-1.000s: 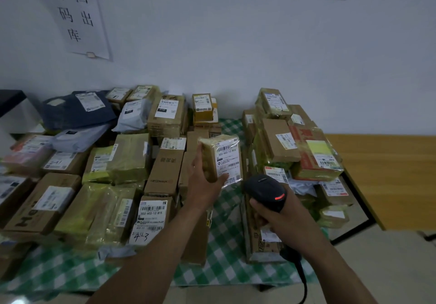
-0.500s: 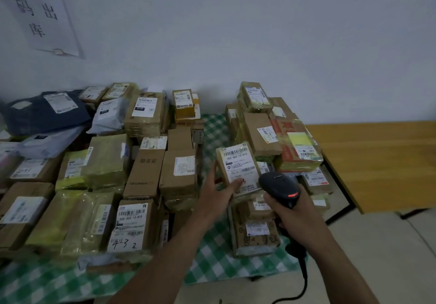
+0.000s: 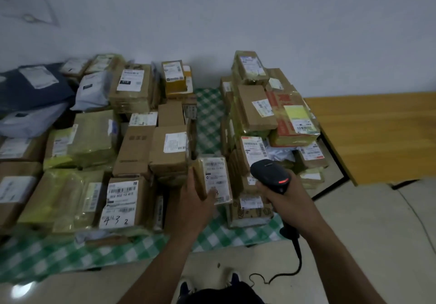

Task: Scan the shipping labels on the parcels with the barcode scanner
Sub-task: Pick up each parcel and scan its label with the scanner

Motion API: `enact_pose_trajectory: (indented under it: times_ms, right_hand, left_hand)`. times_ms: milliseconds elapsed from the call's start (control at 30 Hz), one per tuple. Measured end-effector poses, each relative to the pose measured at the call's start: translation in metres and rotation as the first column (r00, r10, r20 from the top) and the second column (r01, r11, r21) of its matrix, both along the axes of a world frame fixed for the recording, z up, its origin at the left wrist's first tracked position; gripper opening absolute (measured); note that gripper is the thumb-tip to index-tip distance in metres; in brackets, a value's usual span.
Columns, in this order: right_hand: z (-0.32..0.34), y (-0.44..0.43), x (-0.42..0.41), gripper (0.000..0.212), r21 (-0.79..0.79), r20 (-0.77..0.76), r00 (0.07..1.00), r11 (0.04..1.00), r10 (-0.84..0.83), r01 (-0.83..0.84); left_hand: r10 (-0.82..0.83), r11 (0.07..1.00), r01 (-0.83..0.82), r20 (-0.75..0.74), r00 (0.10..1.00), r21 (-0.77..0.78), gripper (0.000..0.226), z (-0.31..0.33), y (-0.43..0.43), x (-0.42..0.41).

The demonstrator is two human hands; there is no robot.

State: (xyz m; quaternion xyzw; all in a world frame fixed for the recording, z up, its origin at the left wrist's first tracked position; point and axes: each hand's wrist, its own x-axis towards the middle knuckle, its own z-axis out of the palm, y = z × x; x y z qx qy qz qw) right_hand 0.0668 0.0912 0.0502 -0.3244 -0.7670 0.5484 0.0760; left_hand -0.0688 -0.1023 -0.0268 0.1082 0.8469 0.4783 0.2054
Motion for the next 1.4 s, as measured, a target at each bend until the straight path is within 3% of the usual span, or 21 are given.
enact_pose_trajectory:
  times_ms: [67, 167, 233, 333, 500, 667, 800, 933, 1033, 1100, 1267, 1400]
  right_hand:
    - [-0.004, -0.01, -0.005, 0.044, -0.032, 0.018, 1.0, 0.999, 0.011, -0.01]
    - [-0.012, -0.023, -0.011, 0.051, -0.044, 0.05, 0.998, 0.998, 0.047, -0.045]
    - [-0.016, -0.028, -0.013, 0.045, -0.044, 0.066, 0.995, 0.997, 0.072, -0.07]
    - [-0.02, -0.035, -0.012, 0.02, -0.046, 0.076, 0.991, 0.993, 0.111, -0.108]
    - [-0.029, -0.043, -0.007, 0.026, -0.081, 0.142, 0.986, 0.993, 0.091, -0.08]
    - [-0.034, -0.047, -0.008, 0.02, -0.061, 0.13, 0.984, 0.992, 0.12, -0.113]
    - [-0.038, -0.051, -0.013, 0.017, -0.068, 0.159, 0.979, 0.991, 0.128, -0.118]
    - [-0.045, -0.057, -0.018, 0.026, -0.036, 0.21, 0.968, 0.99, 0.14, -0.136]
    - [-0.047, -0.064, -0.022, 0.025, -0.05, 0.212, 0.965, 0.988, 0.155, -0.148]
    - [-0.044, -0.068, -0.025, 0.022, -0.053, 0.215, 0.962, 0.985, 0.171, -0.163]
    - [-0.044, -0.073, -0.029, 0.019, -0.062, 0.215, 0.958, 0.981, 0.191, -0.181]
    - [-0.045, -0.073, -0.032, 0.017, -0.05, 0.222, 0.957, 0.982, 0.188, -0.182]
  left_hand:
    - [-0.063, 0.994, 0.065, 0.022, 0.998, -0.091, 0.089, -0.018, -0.006, 0.005]
    - [-0.103, 0.993, 0.107, 0.068, 0.992, -0.058, 0.089, -0.047, -0.005, 0.013]
    - [-0.072, 0.996, 0.079, 0.177, 0.982, -0.031, 0.087, -0.063, -0.002, 0.016]
    - [-0.046, 0.999, 0.042, 0.29, 0.956, 0.021, 0.074, -0.078, 0.001, 0.02]
    - [-0.049, 0.998, 0.058, 0.327, 0.944, -0.018, 0.058, -0.103, -0.002, 0.012]
    - [-0.07, 0.992, 0.089, 0.183, 0.981, -0.095, 0.076, -0.12, -0.004, 0.01]
    - [-0.132, 0.978, 0.152, 0.14, 0.981, -0.146, 0.073, -0.128, -0.009, 0.013]
    - [-0.005, 0.99, -0.024, -0.214, 0.977, -0.137, 0.038, -0.107, -0.036, 0.021]
    - [-0.045, 0.917, -0.121, -0.4, 0.915, -0.38, 0.049, -0.118, -0.059, 0.019]
    - [-0.113, 0.852, -0.105, -0.377, 0.919, -0.513, 0.063, -0.134, -0.065, 0.015]
    - [-0.106, 0.844, -0.064, -0.283, 0.953, -0.533, 0.079, -0.152, -0.063, 0.012]
    - [-0.141, 0.813, -0.02, -0.231, 0.963, -0.582, 0.072, -0.144, -0.064, 0.014]
